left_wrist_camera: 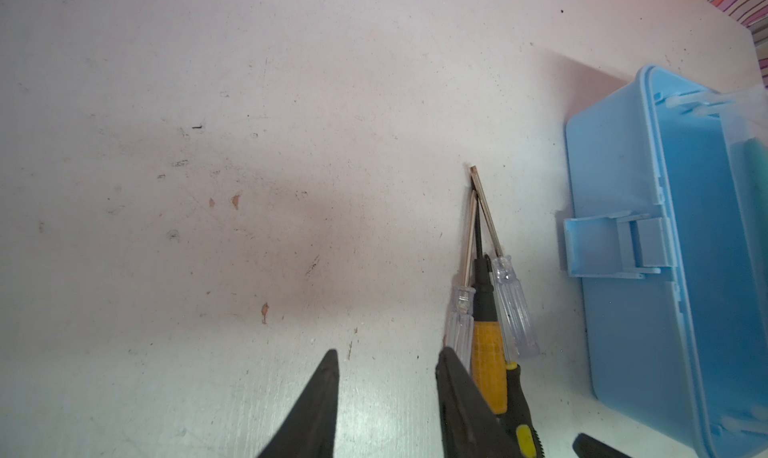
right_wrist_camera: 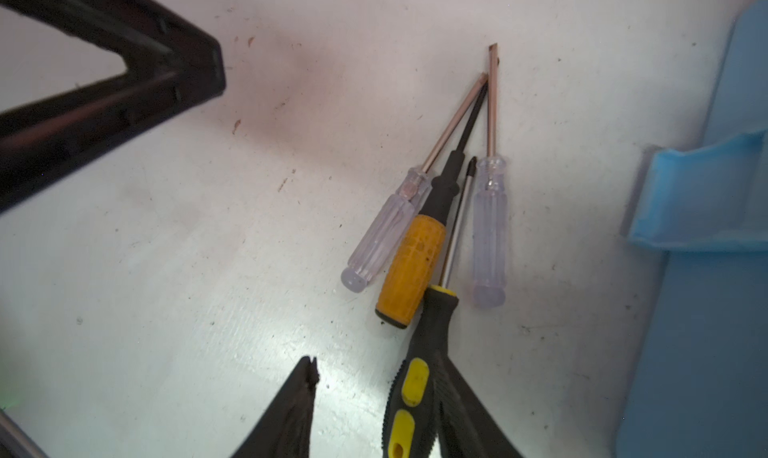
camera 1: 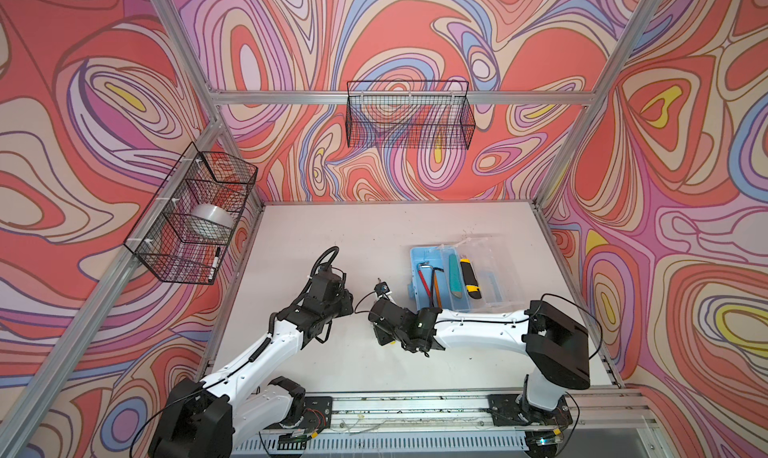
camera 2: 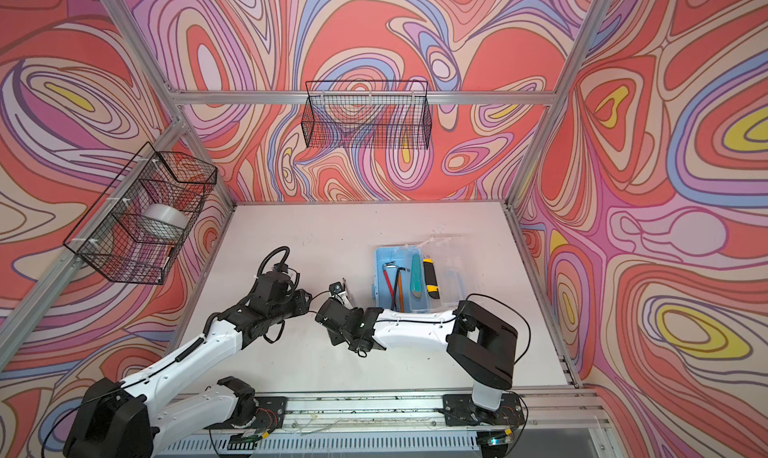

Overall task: Pack the tool kit
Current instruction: 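Lower the right gripper and close it on the black-yellow screwdriver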

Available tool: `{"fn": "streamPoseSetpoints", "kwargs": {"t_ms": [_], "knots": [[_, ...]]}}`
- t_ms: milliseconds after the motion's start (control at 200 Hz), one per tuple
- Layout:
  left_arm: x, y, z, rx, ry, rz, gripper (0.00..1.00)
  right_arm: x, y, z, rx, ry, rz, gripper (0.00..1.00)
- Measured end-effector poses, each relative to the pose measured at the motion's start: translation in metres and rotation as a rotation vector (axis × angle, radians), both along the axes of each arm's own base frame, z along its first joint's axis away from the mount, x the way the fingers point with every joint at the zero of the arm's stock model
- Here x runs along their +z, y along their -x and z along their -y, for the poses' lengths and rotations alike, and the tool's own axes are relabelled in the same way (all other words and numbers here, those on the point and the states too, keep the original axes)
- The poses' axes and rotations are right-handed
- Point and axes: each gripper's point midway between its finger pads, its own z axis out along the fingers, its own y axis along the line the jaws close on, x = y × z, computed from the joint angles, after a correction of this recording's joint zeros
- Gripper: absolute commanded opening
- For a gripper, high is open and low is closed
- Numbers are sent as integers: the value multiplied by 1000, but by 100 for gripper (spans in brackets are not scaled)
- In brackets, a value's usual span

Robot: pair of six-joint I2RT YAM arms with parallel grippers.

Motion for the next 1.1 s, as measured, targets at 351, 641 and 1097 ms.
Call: {"fn": "streamPoseSetpoints", "kwargs": {"t_ms": [351,641,1097], "knots": [[-8,-5,3,-8,2,-11,42,-34,3,16,-43,108,-45,50],[-3,-5,8,-26,33,8,43,-37,4,16,-54,98,-59,49],[-4,-3,13,-38,62,5,43,-57,8,22,-78,113,-90,48]]}}
